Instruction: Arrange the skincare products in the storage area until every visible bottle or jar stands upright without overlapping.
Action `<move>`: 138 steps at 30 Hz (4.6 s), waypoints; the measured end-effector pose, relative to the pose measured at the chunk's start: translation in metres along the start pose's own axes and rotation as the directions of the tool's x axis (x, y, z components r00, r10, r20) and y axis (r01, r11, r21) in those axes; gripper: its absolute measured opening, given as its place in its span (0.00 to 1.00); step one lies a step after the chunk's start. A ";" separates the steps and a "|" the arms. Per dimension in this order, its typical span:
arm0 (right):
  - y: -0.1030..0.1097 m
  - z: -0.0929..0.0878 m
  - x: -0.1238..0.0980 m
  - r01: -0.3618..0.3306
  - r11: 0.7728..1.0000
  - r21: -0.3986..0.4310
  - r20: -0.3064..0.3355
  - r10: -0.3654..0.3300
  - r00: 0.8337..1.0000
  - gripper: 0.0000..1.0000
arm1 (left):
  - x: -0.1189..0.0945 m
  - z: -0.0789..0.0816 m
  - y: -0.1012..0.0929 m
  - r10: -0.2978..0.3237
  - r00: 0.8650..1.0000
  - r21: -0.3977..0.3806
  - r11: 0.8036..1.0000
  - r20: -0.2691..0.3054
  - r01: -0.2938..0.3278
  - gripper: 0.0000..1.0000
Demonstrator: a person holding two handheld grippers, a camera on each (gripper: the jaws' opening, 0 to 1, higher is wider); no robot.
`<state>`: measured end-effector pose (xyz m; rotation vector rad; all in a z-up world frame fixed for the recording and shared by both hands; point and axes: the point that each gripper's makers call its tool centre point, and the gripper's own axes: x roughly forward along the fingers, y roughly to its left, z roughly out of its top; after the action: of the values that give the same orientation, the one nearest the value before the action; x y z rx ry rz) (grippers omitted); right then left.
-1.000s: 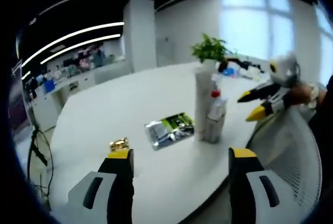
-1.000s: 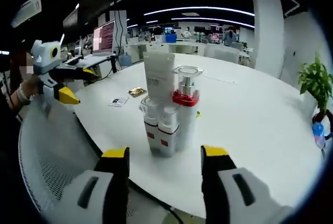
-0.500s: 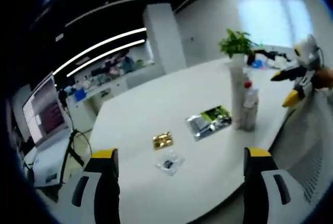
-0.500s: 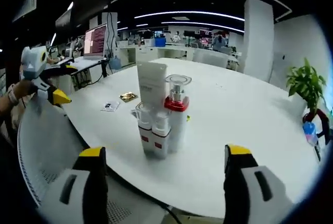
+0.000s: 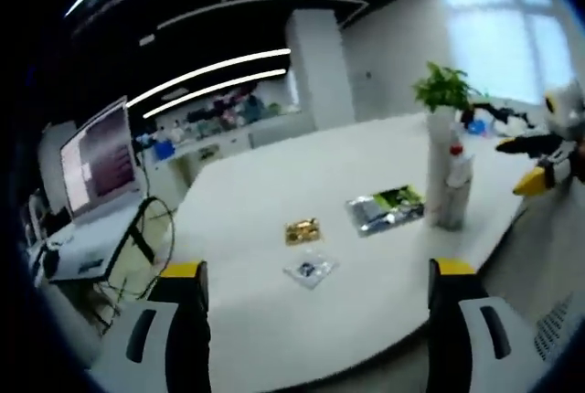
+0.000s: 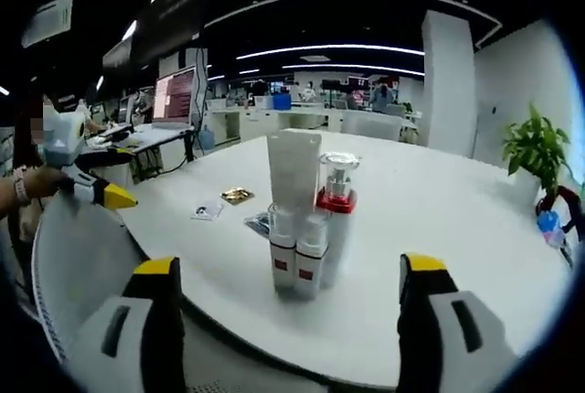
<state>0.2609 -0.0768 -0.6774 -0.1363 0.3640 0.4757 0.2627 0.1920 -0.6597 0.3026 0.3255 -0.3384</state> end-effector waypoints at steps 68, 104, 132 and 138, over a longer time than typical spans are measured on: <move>0.005 -0.025 0.011 -0.088 0.994 -0.064 -0.198 0.074 0.978 0.93 | 0.007 0.004 0.001 -0.025 0.998 0.060 0.998 0.064 0.021 0.97; -0.059 0.134 0.044 -0.458 0.870 -0.185 -0.342 0.380 0.860 0.81 | 0.006 0.005 0.006 0.016 0.997 0.034 0.999 0.073 -0.019 0.97; -0.057 0.109 0.170 -0.581 0.784 -0.217 -0.590 0.369 0.718 0.59 | 0.007 0.004 0.006 0.000 0.997 0.025 1.000 0.075 -0.002 0.97; -0.054 0.068 0.192 -0.606 0.772 -0.195 -0.657 0.355 0.665 0.53 | 0.006 0.007 0.006 0.002 0.995 0.025 1.000 0.095 -0.004 0.97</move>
<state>0.4655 -0.0290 -0.6839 -0.6133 0.9372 1.0659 0.2724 0.1936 -0.6544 0.3104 0.2275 -0.3531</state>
